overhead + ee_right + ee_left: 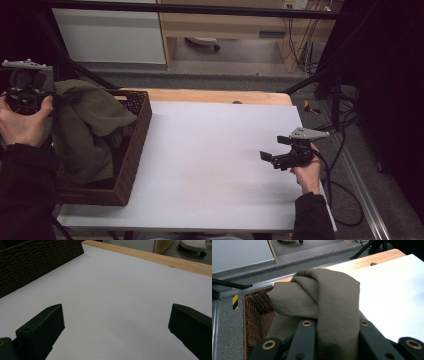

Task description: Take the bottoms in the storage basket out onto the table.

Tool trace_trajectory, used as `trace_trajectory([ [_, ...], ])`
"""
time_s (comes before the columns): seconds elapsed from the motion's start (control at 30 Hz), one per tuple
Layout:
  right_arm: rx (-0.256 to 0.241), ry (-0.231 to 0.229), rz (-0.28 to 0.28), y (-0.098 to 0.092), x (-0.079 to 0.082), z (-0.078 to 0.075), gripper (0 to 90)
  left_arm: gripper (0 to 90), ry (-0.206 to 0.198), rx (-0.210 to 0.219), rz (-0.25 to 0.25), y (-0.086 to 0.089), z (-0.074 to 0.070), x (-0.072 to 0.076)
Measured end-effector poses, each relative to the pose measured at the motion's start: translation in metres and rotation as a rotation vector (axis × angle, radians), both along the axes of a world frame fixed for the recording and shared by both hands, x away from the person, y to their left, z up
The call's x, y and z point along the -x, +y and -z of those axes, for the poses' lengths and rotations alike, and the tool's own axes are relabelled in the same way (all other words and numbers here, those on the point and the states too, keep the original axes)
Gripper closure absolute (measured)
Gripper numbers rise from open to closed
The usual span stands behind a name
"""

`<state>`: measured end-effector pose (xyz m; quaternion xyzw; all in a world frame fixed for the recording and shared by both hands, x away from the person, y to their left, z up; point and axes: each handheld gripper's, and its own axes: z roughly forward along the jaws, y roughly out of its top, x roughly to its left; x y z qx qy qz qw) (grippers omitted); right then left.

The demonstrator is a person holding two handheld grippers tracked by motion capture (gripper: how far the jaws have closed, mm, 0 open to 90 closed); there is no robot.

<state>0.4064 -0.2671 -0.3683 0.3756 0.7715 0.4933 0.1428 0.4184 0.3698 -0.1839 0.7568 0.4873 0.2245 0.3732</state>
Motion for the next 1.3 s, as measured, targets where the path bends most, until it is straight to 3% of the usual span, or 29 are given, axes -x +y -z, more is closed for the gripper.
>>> trace_trajectory([
  [1.3,-0.006,-0.002,0.002,0.0,0.001,-0.001,1.1,78.9,-0.043,0.009,0.032,-0.012,-0.025,0.003],
])
